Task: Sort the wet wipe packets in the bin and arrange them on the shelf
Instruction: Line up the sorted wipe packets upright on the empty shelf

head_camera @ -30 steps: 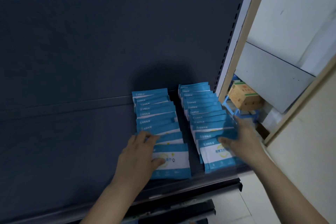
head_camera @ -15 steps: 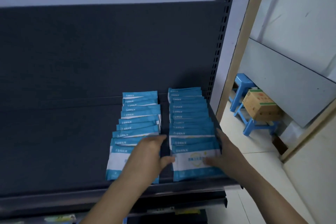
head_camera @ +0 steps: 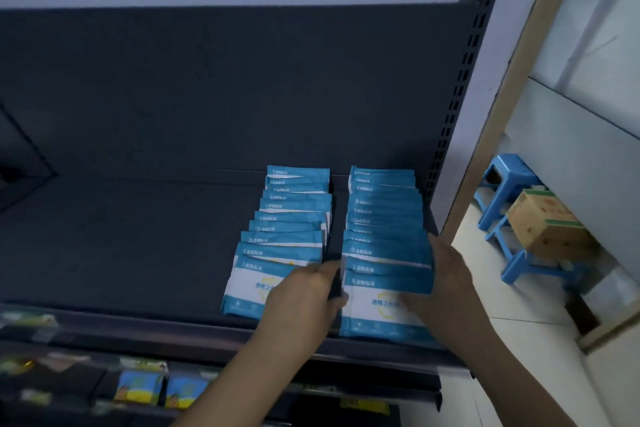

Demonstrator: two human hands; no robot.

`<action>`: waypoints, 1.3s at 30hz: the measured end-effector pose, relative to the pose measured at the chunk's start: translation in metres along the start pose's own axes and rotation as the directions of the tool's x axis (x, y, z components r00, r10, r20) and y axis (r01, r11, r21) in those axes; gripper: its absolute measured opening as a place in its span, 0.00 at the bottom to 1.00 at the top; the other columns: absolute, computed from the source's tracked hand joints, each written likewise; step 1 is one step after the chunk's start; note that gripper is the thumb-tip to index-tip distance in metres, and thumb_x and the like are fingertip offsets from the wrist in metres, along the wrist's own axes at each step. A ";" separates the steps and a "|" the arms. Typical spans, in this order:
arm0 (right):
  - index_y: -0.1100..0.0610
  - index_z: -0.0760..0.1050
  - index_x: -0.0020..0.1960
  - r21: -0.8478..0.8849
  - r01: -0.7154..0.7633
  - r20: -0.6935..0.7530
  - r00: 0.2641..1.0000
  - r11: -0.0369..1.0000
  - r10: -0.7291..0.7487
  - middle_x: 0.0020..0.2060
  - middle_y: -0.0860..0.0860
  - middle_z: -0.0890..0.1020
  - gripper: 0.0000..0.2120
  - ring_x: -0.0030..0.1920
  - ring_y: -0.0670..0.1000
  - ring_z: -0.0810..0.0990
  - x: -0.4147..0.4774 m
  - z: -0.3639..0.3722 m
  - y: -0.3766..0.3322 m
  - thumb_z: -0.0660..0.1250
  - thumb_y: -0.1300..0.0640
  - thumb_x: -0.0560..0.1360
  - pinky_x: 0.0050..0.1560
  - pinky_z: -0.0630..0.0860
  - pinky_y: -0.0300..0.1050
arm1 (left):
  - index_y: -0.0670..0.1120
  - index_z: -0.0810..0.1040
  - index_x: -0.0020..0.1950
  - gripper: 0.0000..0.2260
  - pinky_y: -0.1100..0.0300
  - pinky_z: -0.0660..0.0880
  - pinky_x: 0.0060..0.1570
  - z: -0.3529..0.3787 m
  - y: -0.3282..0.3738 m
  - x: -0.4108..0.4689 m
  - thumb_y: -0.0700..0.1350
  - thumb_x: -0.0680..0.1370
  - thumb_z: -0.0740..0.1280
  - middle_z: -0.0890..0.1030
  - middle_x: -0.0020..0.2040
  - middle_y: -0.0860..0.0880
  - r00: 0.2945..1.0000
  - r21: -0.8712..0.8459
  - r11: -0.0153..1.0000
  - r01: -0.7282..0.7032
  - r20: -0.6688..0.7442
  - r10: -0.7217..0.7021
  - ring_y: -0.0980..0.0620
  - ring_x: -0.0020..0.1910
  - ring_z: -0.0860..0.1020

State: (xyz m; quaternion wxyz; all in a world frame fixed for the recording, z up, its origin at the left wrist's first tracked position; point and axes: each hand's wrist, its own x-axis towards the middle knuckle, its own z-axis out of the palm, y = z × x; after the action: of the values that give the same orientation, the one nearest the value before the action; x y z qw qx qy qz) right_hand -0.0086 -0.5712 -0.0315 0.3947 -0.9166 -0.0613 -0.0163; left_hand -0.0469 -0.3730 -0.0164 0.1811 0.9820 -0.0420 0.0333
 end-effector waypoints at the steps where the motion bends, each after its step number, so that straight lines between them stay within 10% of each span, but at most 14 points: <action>1: 0.51 0.60 0.73 -0.039 0.055 -0.018 0.998 0.998 -0.056 0.68 0.47 0.66 0.36 0.69 0.50 0.64 -0.002 0.002 -0.016 0.72 0.54 0.69 0.70 0.59 0.41 | 0.55 0.63 0.74 0.24 0.58 0.73 0.57 -0.005 -0.009 -0.007 0.53 0.79 0.63 0.73 0.67 0.55 0.999 0.042 0.999 -0.004 -0.049 0.006 0.54 0.66 0.70; 8: 0.50 0.66 0.70 -0.066 0.444 0.199 0.883 0.894 -0.424 0.66 0.45 0.68 0.21 0.70 0.46 0.61 -0.009 0.090 -0.130 0.63 0.55 0.78 0.63 0.53 0.31 | 0.46 0.81 0.43 0.06 0.56 0.72 0.21 -0.056 -0.132 -0.088 0.42 0.67 0.69 0.76 0.37 0.48 0.931 0.305 0.929 0.208 -0.352 -0.093 0.45 0.34 0.77; 17: 0.55 0.77 0.59 0.062 0.680 0.420 0.646 0.731 -0.637 0.53 0.47 0.78 0.16 0.57 0.50 0.75 -0.086 0.276 -0.310 0.70 0.61 0.71 0.55 0.63 0.32 | 0.49 0.81 0.44 0.14 0.55 0.73 0.24 -0.143 -0.324 -0.309 0.51 0.70 0.58 0.76 0.39 0.50 0.710 0.293 0.695 0.657 -0.550 -0.439 0.46 0.36 0.78; 23: 0.58 0.77 0.59 0.218 0.766 0.535 0.424 0.604 -0.731 0.54 0.53 0.78 0.17 0.57 0.54 0.76 -0.172 0.399 -0.446 0.69 0.63 0.71 0.56 0.66 0.38 | 0.49 0.81 0.52 0.12 0.55 0.76 0.29 -0.207 -0.409 -0.471 0.48 0.70 0.74 0.80 0.44 0.49 0.503 0.211 0.482 0.851 -0.594 -0.628 0.46 0.39 0.79; 30: 0.52 0.68 0.69 0.395 0.812 0.604 0.123 0.430 -0.787 0.63 0.48 0.72 0.21 0.64 0.48 0.69 -0.243 0.515 -0.567 0.65 0.56 0.76 0.60 0.61 0.34 | 0.45 0.80 0.54 0.19 0.52 0.76 0.30 -0.250 -0.474 -0.595 0.42 0.64 0.78 0.81 0.46 0.46 0.293 0.161 0.249 0.955 -0.627 -0.721 0.43 0.40 0.79; 39: 0.51 0.67 0.70 0.520 0.779 0.644 -0.089 0.350 -0.760 0.64 0.46 0.71 0.22 0.63 0.47 0.70 -0.252 0.673 -0.683 0.65 0.52 0.77 0.60 0.67 0.38 | 0.47 0.82 0.53 0.13 0.52 0.77 0.34 -0.271 -0.606 -0.632 0.45 0.69 0.74 0.82 0.48 0.48 0.124 0.079 0.095 0.992 -0.640 -0.758 0.44 0.44 0.80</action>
State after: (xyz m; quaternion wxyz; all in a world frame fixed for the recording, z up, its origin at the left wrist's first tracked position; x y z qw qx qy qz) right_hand -0.3568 0.3576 -0.0216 0.2188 -0.5952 -0.7488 0.1928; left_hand -0.6313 0.3326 -0.0285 -0.0948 0.7565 0.6306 0.1453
